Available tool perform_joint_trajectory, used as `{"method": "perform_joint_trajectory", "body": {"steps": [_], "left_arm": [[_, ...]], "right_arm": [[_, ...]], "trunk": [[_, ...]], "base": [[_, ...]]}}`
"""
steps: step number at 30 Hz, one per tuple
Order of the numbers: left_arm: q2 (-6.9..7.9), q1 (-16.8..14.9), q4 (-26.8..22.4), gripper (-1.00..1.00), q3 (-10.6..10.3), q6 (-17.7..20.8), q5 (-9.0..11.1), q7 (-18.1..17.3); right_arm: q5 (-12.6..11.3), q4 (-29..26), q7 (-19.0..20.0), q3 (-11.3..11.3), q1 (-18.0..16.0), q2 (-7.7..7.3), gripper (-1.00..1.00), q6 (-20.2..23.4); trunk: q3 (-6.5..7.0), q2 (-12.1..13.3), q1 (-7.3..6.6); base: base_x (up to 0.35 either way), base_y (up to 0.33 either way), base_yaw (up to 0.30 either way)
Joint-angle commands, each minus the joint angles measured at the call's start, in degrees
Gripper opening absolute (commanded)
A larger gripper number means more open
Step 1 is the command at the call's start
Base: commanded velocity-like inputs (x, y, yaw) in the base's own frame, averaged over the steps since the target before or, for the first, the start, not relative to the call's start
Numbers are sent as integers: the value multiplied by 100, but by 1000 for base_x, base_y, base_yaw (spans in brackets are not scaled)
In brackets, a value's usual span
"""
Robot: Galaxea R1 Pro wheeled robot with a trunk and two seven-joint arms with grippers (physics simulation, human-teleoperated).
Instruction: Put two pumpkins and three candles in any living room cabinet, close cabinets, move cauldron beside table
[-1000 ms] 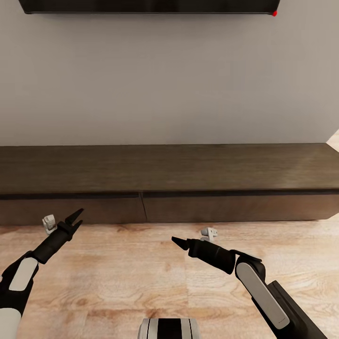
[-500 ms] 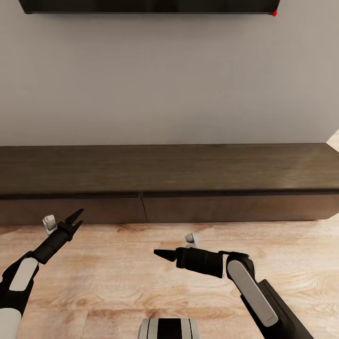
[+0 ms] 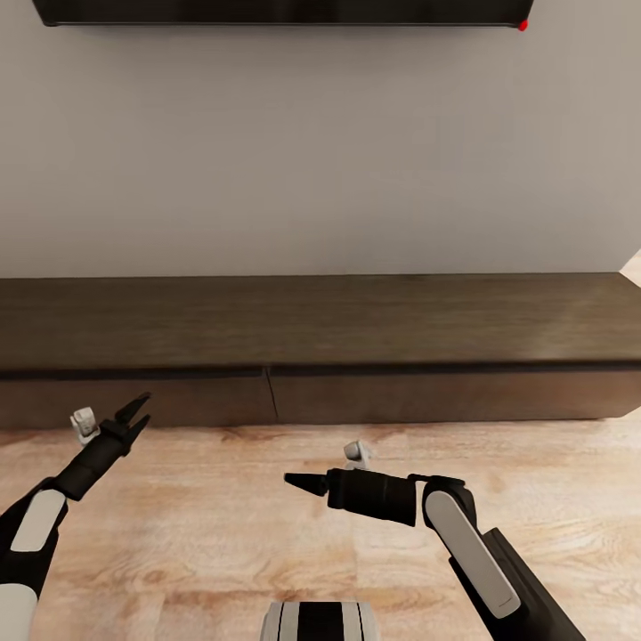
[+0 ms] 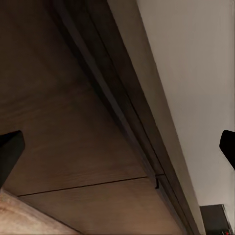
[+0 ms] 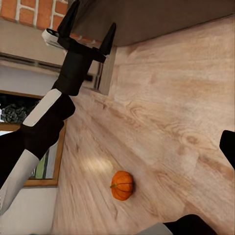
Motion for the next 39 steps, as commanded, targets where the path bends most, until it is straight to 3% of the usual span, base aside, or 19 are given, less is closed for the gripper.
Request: {"method": "perform_joint_trajectory", "body": {"steps": [1,39], "left_arm": [[2,-3,2,100,39,44,31,-8],[4,-3,29,100,91,30,14,-1]], "right_arm": [[37,-1,37,4,-3,8,100,13],[33,-1,64,7,-3,20,100,-1]], "trunk": [[-4,-1,1],[-4,-1,1]], "base": [[107,8,0],[95,-39,0]]}}
